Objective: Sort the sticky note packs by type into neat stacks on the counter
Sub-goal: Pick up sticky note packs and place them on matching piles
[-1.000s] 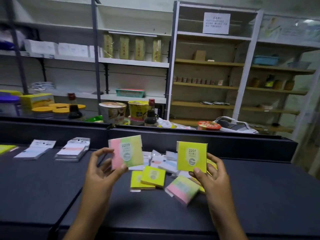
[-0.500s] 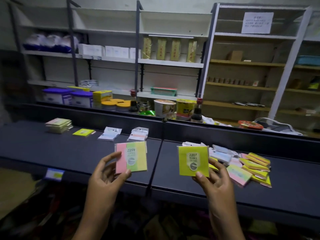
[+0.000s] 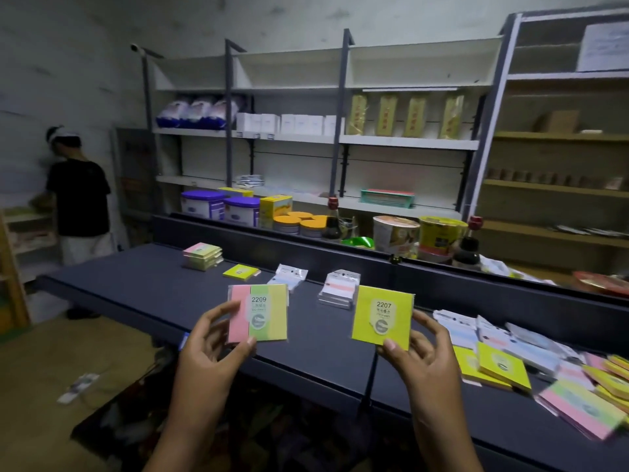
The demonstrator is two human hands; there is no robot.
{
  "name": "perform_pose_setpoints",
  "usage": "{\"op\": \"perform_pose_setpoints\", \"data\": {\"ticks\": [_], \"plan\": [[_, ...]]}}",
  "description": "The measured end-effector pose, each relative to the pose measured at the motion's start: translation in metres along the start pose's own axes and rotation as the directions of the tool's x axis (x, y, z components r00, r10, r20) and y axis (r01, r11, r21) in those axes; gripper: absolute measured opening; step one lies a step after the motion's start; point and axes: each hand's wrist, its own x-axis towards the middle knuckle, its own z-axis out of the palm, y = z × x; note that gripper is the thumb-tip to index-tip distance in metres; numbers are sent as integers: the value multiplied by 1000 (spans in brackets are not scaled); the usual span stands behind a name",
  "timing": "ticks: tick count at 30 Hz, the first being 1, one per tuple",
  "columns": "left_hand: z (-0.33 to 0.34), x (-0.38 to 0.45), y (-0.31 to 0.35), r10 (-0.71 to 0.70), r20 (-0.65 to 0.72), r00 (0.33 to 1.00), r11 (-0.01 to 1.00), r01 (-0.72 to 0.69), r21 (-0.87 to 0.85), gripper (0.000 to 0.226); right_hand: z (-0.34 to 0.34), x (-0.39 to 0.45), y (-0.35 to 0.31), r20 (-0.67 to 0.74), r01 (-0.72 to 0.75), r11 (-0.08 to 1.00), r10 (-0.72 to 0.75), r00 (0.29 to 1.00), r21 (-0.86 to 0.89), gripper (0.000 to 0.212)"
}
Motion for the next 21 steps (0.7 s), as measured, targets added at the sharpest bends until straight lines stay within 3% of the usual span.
{"op": "perform_pose_setpoints", "data": {"ticks": [13, 21], "plan": [[-48, 76, -25, 66, -41, 997, 998, -65, 26, 53, 81, 59, 39, 93, 9, 1000, -9, 996, 0, 57], [-108, 168, -60, 53, 53, 997, 999, -53, -15, 52, 170, 91, 83, 7, 26, 999, -26, 1000, -30, 58]]}}
